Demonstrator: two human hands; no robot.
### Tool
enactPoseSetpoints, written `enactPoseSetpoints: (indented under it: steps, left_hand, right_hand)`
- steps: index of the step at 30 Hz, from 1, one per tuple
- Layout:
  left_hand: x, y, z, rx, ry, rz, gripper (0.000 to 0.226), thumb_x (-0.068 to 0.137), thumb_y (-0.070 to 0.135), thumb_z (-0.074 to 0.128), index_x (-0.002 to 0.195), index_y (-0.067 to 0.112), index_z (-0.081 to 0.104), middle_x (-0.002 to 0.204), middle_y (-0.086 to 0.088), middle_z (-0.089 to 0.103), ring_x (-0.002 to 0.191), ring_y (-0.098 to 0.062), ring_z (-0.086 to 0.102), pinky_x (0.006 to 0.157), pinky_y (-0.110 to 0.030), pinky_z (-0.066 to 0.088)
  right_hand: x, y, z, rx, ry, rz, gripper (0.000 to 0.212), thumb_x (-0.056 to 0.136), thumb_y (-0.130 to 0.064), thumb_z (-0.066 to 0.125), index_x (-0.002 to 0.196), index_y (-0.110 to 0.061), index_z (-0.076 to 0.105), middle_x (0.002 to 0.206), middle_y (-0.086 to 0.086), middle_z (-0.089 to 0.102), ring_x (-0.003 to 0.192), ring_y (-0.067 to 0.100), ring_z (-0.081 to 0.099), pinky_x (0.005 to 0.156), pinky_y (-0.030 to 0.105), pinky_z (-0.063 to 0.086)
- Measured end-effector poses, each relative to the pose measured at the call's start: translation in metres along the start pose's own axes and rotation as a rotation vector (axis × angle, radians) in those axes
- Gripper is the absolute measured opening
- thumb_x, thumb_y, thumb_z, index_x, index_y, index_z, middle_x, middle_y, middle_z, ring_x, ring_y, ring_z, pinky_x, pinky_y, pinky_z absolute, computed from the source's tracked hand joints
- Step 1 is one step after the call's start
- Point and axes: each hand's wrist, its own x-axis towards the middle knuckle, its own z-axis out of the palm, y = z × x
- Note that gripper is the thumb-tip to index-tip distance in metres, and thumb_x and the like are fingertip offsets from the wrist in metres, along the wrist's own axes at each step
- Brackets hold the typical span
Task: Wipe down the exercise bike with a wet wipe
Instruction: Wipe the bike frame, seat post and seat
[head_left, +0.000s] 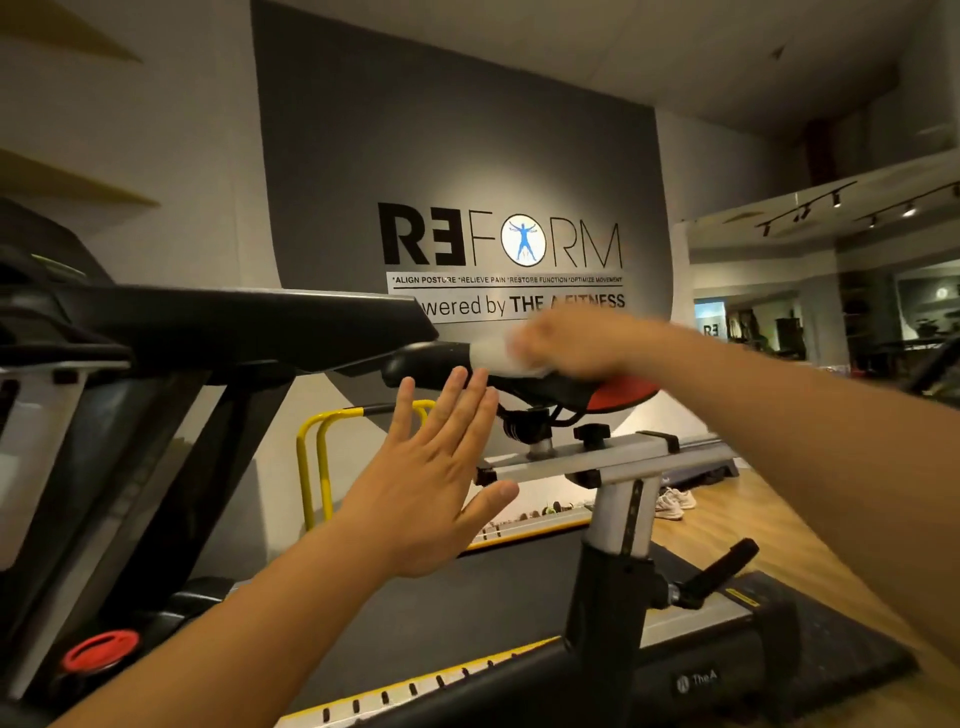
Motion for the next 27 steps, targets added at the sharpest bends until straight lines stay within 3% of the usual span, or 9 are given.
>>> enactPoseSetpoints:
  steps: [1,3,7,10,14,17,21,24,27]
  left_hand:
    - [-0.002,-0.005,0.001,-0.001,0.005,-0.009,0.076,0.089,0.068,-0.009,0.142,0.023,-0.039,0.149,0.006,-0.047,0.134,-0.01,-0.048,0.114,-0.05,-0.026]
    - [-0.007,-0.017,0.003,-0.017,0.035,-0.031,0.077,0.087,0.07,-0.015,0.144,0.023,-0.036,0.151,0.006,-0.044,0.136,-0.009,-0.045,0.114,-0.05,-0.026]
    - [-0.018,-0.037,0.001,-0.077,0.09,-0.176,0.079,0.082,0.071,-0.018,0.144,0.025,-0.033,0.151,0.007,-0.042,0.138,-0.009,-0.042,0.115,-0.048,-0.025]
    - [-0.016,-0.047,0.002,-0.115,0.121,-0.277,0.081,0.076,0.074,-0.024,0.141,0.028,-0.038,0.151,0.007,-0.042,0.139,-0.01,-0.041,0.116,-0.048,-0.025]
    - [-0.009,-0.053,0.017,-0.088,0.16,-0.266,0.084,0.082,0.076,-0.021,0.149,0.025,-0.026,0.158,0.004,-0.031,0.144,-0.012,-0.033,0.117,-0.049,-0.022]
    - [0.004,-0.055,0.021,-0.076,0.212,-0.212,0.079,0.093,0.07,-0.003,0.154,0.021,-0.015,0.161,0.003,-0.025,0.147,-0.012,-0.027,0.119,-0.048,-0.018]
    - [0.009,-0.051,0.02,-0.075,0.244,-0.183,0.076,0.095,0.066,0.003,0.153,0.021,-0.017,0.159,0.004,-0.029,0.145,-0.011,-0.03,0.119,-0.044,-0.02]
    - [0.005,-0.047,0.015,-0.104,0.223,-0.185,0.077,0.091,0.067,-0.003,0.152,0.021,-0.021,0.156,0.005,-0.035,0.142,-0.007,-0.036,0.119,-0.039,-0.021]
    - [0.003,-0.046,0.011,-0.175,0.212,-0.194,0.08,0.088,0.069,-0.003,0.15,0.022,-0.024,0.155,0.006,-0.037,0.139,-0.003,-0.038,0.116,-0.031,-0.024]
  right_hand:
    - [-0.004,-0.003,0.011,-0.109,-0.171,-0.001,0.042,0.104,-0.043,0.024,0.117,-0.017,0.054,0.114,0.01,0.062,0.099,0.023,0.054,0.093,0.039,0.044]
    - [-0.009,-0.009,0.017,-0.217,-0.24,0.006,0.04,0.104,-0.04,0.022,0.121,-0.016,0.05,0.115,0.011,0.061,0.099,0.025,0.055,0.092,0.043,0.046]
    - [0.012,-0.046,0.021,-0.335,-0.146,-0.216,0.028,0.105,-0.024,0.033,0.124,-0.013,0.05,0.112,0.007,0.056,0.097,0.022,0.055,0.075,0.032,0.042]
    - [0.034,-0.075,0.045,-0.285,-0.028,-0.39,0.017,0.1,-0.019,0.046,0.116,-0.025,0.052,0.106,0.0,0.053,0.095,0.023,0.06,0.07,0.035,0.05]
    - [0.019,-0.056,0.047,-0.197,0.031,-0.293,0.036,0.099,-0.023,0.052,0.134,-0.022,0.043,0.124,0.003,0.055,0.103,0.021,0.056,0.082,0.037,0.052]
    - [-0.008,0.0,0.035,-0.249,0.021,-0.1,0.018,0.103,-0.034,0.036,0.105,-0.023,0.051,0.097,0.003,0.063,0.082,0.02,0.056,0.075,0.037,0.052]
    - [-0.031,0.041,0.006,-0.236,-0.068,0.137,0.046,0.103,-0.046,0.021,0.077,-0.024,0.051,0.079,0.002,0.058,0.075,0.016,0.054,0.077,0.035,0.049]
    - [-0.023,0.012,0.012,-0.338,-0.078,0.093,0.04,0.104,-0.042,0.021,0.096,-0.019,0.053,0.094,0.004,0.061,0.086,0.02,0.057,0.084,0.038,0.05]
    - [0.001,-0.044,0.04,-0.29,0.009,-0.129,0.024,0.102,-0.03,0.03,0.108,-0.018,0.05,0.099,0.003,0.06,0.086,0.025,0.058,0.077,0.042,0.052]
